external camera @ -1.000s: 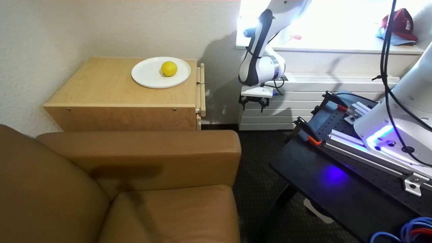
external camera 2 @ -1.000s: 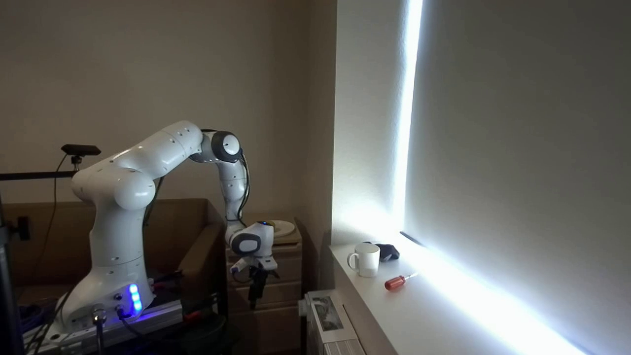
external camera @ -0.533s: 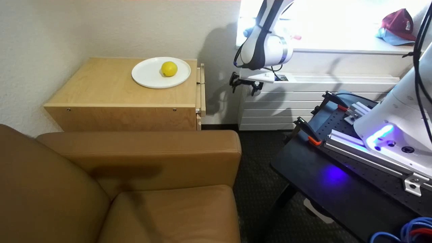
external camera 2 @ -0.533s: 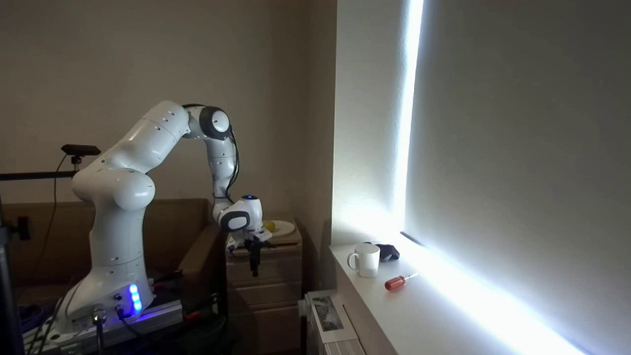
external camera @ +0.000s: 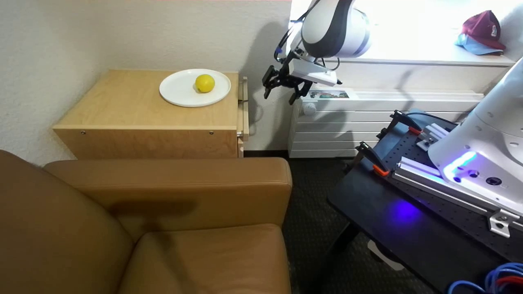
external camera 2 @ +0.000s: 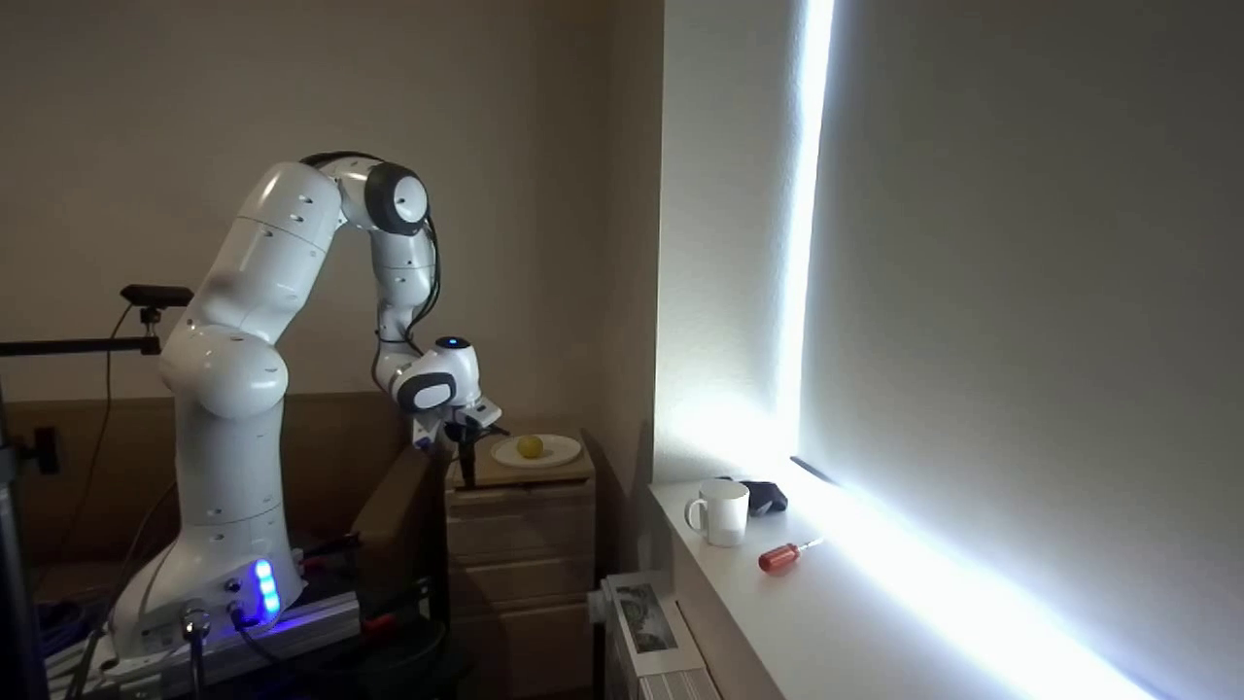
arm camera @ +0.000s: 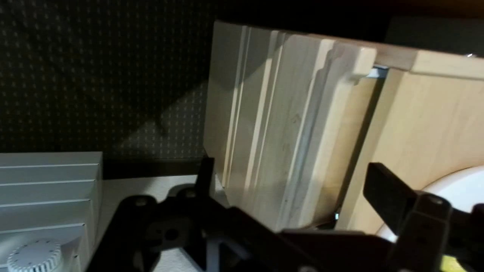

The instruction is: Open the top drawer

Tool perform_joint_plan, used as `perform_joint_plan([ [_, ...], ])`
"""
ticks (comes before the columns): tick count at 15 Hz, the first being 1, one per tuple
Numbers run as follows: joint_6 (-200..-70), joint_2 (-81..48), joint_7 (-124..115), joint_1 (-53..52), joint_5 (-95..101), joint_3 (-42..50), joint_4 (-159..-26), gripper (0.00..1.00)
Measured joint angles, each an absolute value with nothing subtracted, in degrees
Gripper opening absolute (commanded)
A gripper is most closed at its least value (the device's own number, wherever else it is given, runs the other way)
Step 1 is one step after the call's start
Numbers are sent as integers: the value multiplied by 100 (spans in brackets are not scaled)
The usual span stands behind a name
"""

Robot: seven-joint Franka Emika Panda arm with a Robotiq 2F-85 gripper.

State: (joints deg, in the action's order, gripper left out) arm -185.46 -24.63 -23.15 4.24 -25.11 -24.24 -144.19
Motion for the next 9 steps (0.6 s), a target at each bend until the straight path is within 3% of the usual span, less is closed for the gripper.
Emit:
perform_joint_plan([
  [3, -18764, -2628, -2385, 271, -2512, -2503, -14345, 100],
  [9, -19359, -3768, -2790, -580, -2513, -1803, -13541, 100],
])
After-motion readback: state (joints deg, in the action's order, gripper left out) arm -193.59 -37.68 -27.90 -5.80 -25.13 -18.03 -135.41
